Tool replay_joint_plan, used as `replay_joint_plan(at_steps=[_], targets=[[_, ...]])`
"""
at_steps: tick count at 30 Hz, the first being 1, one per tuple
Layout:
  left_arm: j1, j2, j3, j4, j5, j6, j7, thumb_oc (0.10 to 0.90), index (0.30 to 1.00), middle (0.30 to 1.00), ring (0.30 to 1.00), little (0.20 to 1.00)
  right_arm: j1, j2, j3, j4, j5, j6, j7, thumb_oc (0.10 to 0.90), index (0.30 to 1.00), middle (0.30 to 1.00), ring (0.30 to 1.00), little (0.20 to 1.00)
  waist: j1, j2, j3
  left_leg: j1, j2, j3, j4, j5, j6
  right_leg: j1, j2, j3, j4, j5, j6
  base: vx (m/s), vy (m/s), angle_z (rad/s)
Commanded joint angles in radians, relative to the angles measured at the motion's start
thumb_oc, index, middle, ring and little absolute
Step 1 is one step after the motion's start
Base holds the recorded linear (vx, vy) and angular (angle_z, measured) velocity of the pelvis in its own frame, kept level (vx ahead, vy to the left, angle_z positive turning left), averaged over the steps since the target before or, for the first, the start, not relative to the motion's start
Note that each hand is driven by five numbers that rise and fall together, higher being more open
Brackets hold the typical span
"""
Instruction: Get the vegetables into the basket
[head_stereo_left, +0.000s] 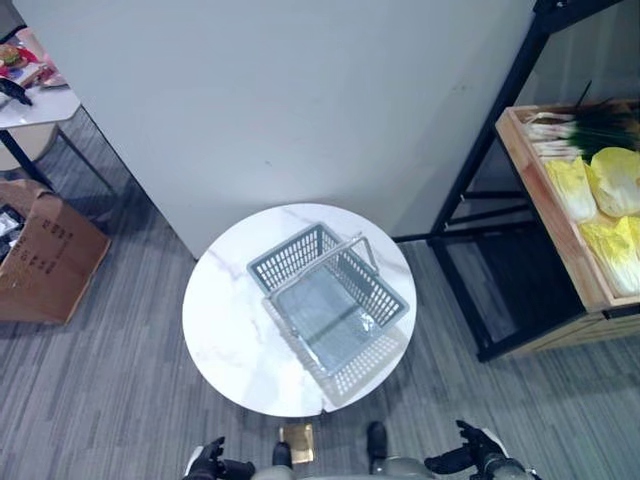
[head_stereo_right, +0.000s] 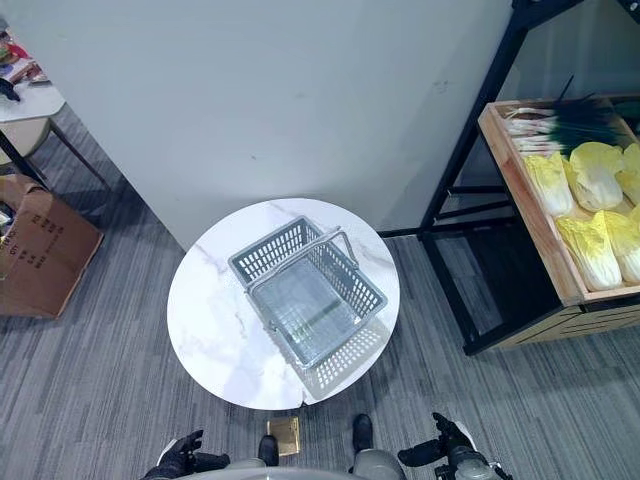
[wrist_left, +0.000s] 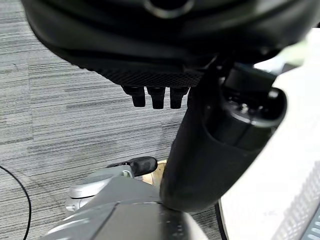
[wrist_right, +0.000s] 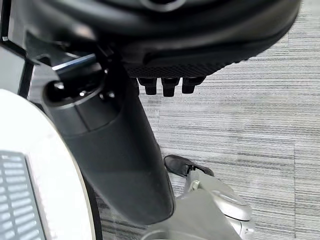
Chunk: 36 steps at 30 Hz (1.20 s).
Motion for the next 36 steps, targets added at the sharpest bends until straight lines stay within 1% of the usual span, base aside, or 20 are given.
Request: replay_joint_plan(at_steps=[1,2,4,5,6,8,10,13,14,16,19,21,22,25,26,27,31,32,33,36], targets=[[-0.027,0.015,-0.014,0.019,0.031,-0.018,-0.022,0.900,1.000,1.000,1.000,1.000,-0.031,-0.112,-0.061,0.092,0.044,0.007,-0.052,0.900,1.000,1.000,1.000,1.000,-0.001,-0.060,-0.007,0.001,0.009,0.017,-0.016,0.074,-0.020,0.043,-0.095,0.024,0.017,-0.004,0.100,0.01,0.023,-0.08],[-0.021,0.021,-0.013,0.014,0.038,-0.016,-0.026,0.900,1.000,1.000,1.000,1.000,-0.044,-0.169,-0.100,0.120,0.037,0.012,-0.068,0.900,1.000,1.000,1.000,1.000,0.003,-0.061,-0.011,0.002,0.007,0.016,-0.016,0.071,-0.019,0.045,-0.099,0.023,0.011,0.000,0.104,0.01,0.019,-0.05],[-0.017,0.027,-0.013,0.011,0.042,-0.015,-0.030,0.900,1.000,1.000,1.000,1.000,-0.062,-0.206,-0.123,0.135,0.031,0.016,-0.074,0.900,1.000,1.000,1.000,1.000,0.006,-0.060,-0.011,0.002,0.007,0.015,-0.016,0.069,-0.019,0.047,-0.101,0.024,0.008,0.005,0.107,-0.02,0.024,0.00],[-0.005,0.033,-0.021,-0.004,0.049,-0.016,-0.037,0.900,1.000,1.000,1.000,1.000,-0.094,-0.292,-0.160,0.146,0.011,0.019,-0.101,0.900,1.000,1.000,1.000,1.000,0.011,-0.062,-0.012,-0.001,0.002,0.016,-0.016,0.065,-0.018,0.043,-0.108,0.025,0.003,0.015,0.114,-0.05,0.048,-0.03],[-0.005,0.033,-0.021,-0.004,0.049,-0.016,-0.037,0.900,1.000,1.000,1.000,1.000,-0.094,-0.293,-0.160,0.146,0.011,0.018,-0.100,0.900,1.000,1.000,1.000,1.000,0.011,-0.061,-0.012,-0.001,0.002,0.016,-0.016,0.065,-0.018,0.043,-0.108,0.026,0.003,0.015,0.114,-0.08,0.069,-0.04],[0.003,0.038,-0.019,-0.010,0.052,-0.017,-0.040,0.900,1.000,1.000,1.000,1.000,-0.138,-0.402,-0.174,0.041,-0.029,0.002,-0.140,0.900,1.000,1.000,1.000,1.000,0.008,-0.068,-0.012,-0.005,-0.002,0.024,-0.016,0.059,-0.018,0.032,-0.115,0.036,0.001,0.028,0.122,-0.07,0.064,-0.05],[0.006,0.036,-0.019,-0.009,0.052,-0.019,-0.038,0.900,1.000,1.000,1.000,1.000,-0.155,-0.425,-0.179,-0.023,-0.038,-0.006,-0.167,0.900,1.000,1.000,1.000,1.000,0.008,-0.069,-0.011,-0.006,-0.003,0.027,-0.016,0.058,-0.017,0.029,-0.116,0.038,0.001,0.031,0.125,-0.03,0.039,-0.11],[0.015,0.037,-0.011,-0.007,0.051,-0.022,-0.031,0.900,1.000,1.000,1.000,1.000,-0.168,-0.511,-0.190,-0.281,-0.103,-0.037,-0.230,0.900,1.000,1.000,1.000,1.000,0.007,-0.074,-0.014,-0.010,-0.004,0.029,-0.016,0.055,-0.017,0.022,-0.123,0.039,0.001,0.036,0.131,-0.03,0.036,-0.10],[0.018,0.036,0.003,-0.004,0.052,-0.019,-0.028,0.900,1.000,1.000,1.000,1.000,-0.155,-0.554,-0.195,-0.499,-0.179,-0.042,-0.250,0.900,1.000,1.000,1.000,1.000,0.003,-0.078,-0.016,-0.011,-0.004,0.032,-0.016,0.054,-0.019,0.021,-0.126,0.037,0.001,0.037,0.132,0.00,0.033,-0.02],[0.021,0.033,0.015,-0.002,0.062,-0.015,-0.031,0.900,1.000,1.000,1.000,1.000,-0.139,-0.604,-0.212,-0.720,-0.277,-0.046,-0.260,0.900,1.000,1.000,1.000,1.000,0.004,-0.080,-0.019,-0.009,-0.006,0.030,-0.016,0.052,-0.019,0.024,-0.128,0.036,0.001,0.036,0.133,0.00,0.000,0.00],[0.021,0.034,0.013,0.000,0.079,-0.014,-0.034,0.900,1.000,1.000,1.000,1.000,-0.155,-0.637,-0.201,-0.809,-0.350,-0.063,-0.274,0.900,1.000,1.000,1.000,1.000,0.011,-0.081,-0.022,-0.006,-0.007,0.025,-0.016,0.049,-0.019,0.031,-0.129,0.029,0.001,0.033,0.133,0.02,0.005,0.04],[0.021,0.048,0.010,0.008,0.105,-0.010,-0.039,0.900,1.000,1.000,1.000,1.000,-0.238,-0.711,-0.089,-0.948,-0.472,-0.090,-0.245,0.900,1.000,1.000,1.000,1.000,0.031,-0.086,-0.028,-0.004,-0.007,0.018,-0.016,0.050,-0.022,0.041,-0.130,0.021,0.001,0.027,0.131,0.04,-0.004,0.14],[0.022,0.047,0.013,0.008,0.106,-0.010,-0.039,0.900,1.000,1.000,1.000,1.000,-0.244,-0.711,-0.084,-0.947,-0.472,-0.089,-0.245,0.900,1.000,1.000,1.000,1.000,0.028,-0.085,-0.027,-0.004,-0.007,0.017,-0.016,0.050,-0.022,0.042,-0.129,0.021,0.001,0.027,0.131,0.02,-0.003,0.17],[0.024,0.053,0.013,0.010,0.105,-0.006,-0.039,0.900,1.000,1.000,1.000,1.000,-0.383,-0.739,0.082,-1.091,-0.530,-0.118,-0.183,0.900,1.000,1.000,1.000,1.000,0.052,-0.090,-0.029,-0.002,-0.005,0.010,-0.016,0.052,-0.024,0.053,-0.129,0.011,0.002,0.019,0.129,0.03,0.000,0.15],[0.025,0.052,0.016,0.010,0.105,-0.006,-0.039,0.900,1.000,1.000,1.000,1.000,-0.391,-0.739,0.089,-1.089,-0.529,-0.117,-0.183,0.900,1.000,1.000,1.000,1.000,0.048,-0.089,-0.028,-0.002,-0.005,0.010,-0.016,0.052,-0.024,0.053,-0.129,0.011,0.002,0.019,0.129,0.02,0.001,0.04],[0.026,0.053,0.008,0.015,0.103,-0.002,-0.037,0.900,1.000,1.000,1.000,1.000,-0.470,-0.728,0.184,-1.129,-0.534,-0.128,-0.152,0.900,1.000,1.000,1.000,1.000,0.063,-0.093,-0.027,-0.002,-0.004,0.006,-0.016,0.054,-0.025,0.058,-0.128,0.006,0.002,0.016,0.127,0.02,0.000,0.10],[0.029,0.052,0.008,0.015,0.096,0.000,-0.035,0.900,1.000,1.000,1.000,1.000,-0.563,-0.694,0.282,-1.134,-0.512,-0.136,-0.133,0.900,1.000,1.000,1.000,1.000,0.068,-0.093,-0.021,-0.003,-0.003,-0.002,-0.016,0.055,-0.025,0.063,-0.128,-0.001,0.003,0.011,0.126,0.01,-0.001,0.10],[0.031,0.051,0.000,0.013,0.086,0.001,-0.032,0.900,1.000,1.000,1.000,1.000,-0.619,-0.660,0.351,-1.136,-0.491,-0.136,-0.107,0.900,1.000,1.000,1.000,1.000,0.082,-0.095,-0.015,-0.006,-0.003,-0.007,-0.016,0.058,-0.026,0.064,-0.128,-0.006,0.006,0.009,0.124,-0.04,-0.014,0.14],[0.029,0.050,-0.011,0.005,0.063,-0.002,-0.019,0.900,1.000,1.000,1.000,1.000,-0.743,-0.588,0.503,-1.096,-0.467,-0.135,-0.067,0.900,1.000,1.000,1.000,1.000,0.103,-0.099,0.006,-0.021,0.001,-0.025,-0.016,0.065,-0.028,0.060,-0.128,-0.017,0.010,0.005,0.121,-0.05,-0.020,0.17],[0.029,0.046,-0.053,-0.004,0.061,-0.007,-0.023,0.900,1.000,1.000,1.000,1.000,-0.839,-0.540,0.642,-0.982,-0.507,-0.122,-0.039,0.900,1.000,1.000,1.000,1.000,0.127,-0.103,0.026,-0.041,0.002,-0.044,-0.016,0.074,-0.029,0.056,-0.127,-0.033,0.012,0.003,0.119,-0.05,-0.019,0.33]])
